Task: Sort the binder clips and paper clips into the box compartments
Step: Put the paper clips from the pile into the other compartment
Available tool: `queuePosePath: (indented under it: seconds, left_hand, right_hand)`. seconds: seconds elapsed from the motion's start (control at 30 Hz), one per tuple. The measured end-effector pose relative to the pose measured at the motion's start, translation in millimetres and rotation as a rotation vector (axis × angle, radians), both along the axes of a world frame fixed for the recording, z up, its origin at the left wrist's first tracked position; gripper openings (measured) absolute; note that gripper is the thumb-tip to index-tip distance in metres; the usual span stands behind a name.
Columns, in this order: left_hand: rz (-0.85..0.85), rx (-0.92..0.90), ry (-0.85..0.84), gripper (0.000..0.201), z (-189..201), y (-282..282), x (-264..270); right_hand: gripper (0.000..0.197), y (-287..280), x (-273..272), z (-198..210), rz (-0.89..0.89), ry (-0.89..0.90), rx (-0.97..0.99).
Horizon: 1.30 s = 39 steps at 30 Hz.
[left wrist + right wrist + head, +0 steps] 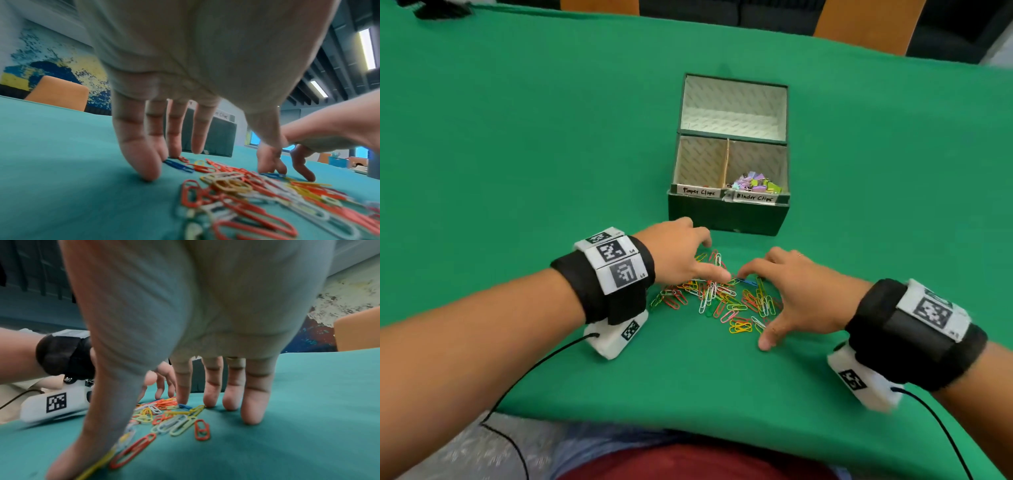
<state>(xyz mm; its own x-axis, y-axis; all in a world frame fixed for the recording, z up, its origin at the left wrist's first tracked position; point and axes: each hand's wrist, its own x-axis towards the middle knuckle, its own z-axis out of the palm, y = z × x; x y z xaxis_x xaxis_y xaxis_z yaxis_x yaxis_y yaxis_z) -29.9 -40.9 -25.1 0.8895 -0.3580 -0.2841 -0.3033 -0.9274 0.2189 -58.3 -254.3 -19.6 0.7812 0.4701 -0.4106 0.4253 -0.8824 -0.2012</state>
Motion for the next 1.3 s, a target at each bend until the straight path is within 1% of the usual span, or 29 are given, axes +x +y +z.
queuePosePath:
  seconds: [0.03,0.1,0.17,0.23,0.3,0.33,0.43,0.5,0.57,0.77,0.9,1.13,1.3]
  left_hand:
    - [-0.02,0.006,0.014,0.078,0,-3,-2]
    - [-0.061,0.018,0.028,0.073,1,-9,-5]
    - [-0.091,0.004,0.042,0.061,3,-13,-6]
    - [-0.098,-0.044,0.044,0.044,5,-14,-6]
    - [-0.081,-0.084,0.01,0.03,8,-12,-4]
    - [-0.07,-0.091,-0.017,0.026,9,-10,-3]
    - [-0.035,-0.104,-0.086,0.02,18,-5,-1]
    - [-0.009,-0.131,-0.104,0.018,23,-2,0]
    - [0.011,-0.147,-0.108,0.018,23,1,0]
    - [0.034,-0.199,-0.094,0.018,19,0,-3]
    - [0.034,-0.245,-0.106,0.018,25,-1,-3]
    - [0.052,-0.291,-0.094,0.017,23,1,-7]
    - [0.093,-0.36,-0.124,0.015,34,9,-3]
  right_hand:
    - [0.094,2,1,1,-0.006,0.011,0.012]
    - [0.077,8,5,3,-0.028,0.022,0.049]
    - [0.056,14,11,5,-0.056,-0.017,0.08]
    - [0.04,20,17,5,-0.083,-0.061,0.123]
    - [0.03,25,22,5,-0.105,-0.084,0.163]
    - [0.028,27,24,6,-0.116,-0.089,0.172]
    - [0.024,28,33,14,-0.128,-0.124,0.197]
    - [0.022,26,37,20,-0.146,-0.149,0.248]
    - [0.021,24,39,23,-0.176,-0.167,0.299]
    - [0.022,20,35,11,-0.266,-0.104,0.38]
    - [0.022,17,37,19,-0.299,-0.128,0.464]
    - [0.016,18,30,11,-0.28,-0.105,0.43]
    - [0.016,19,35,24,-0.313,-0.108,0.526]
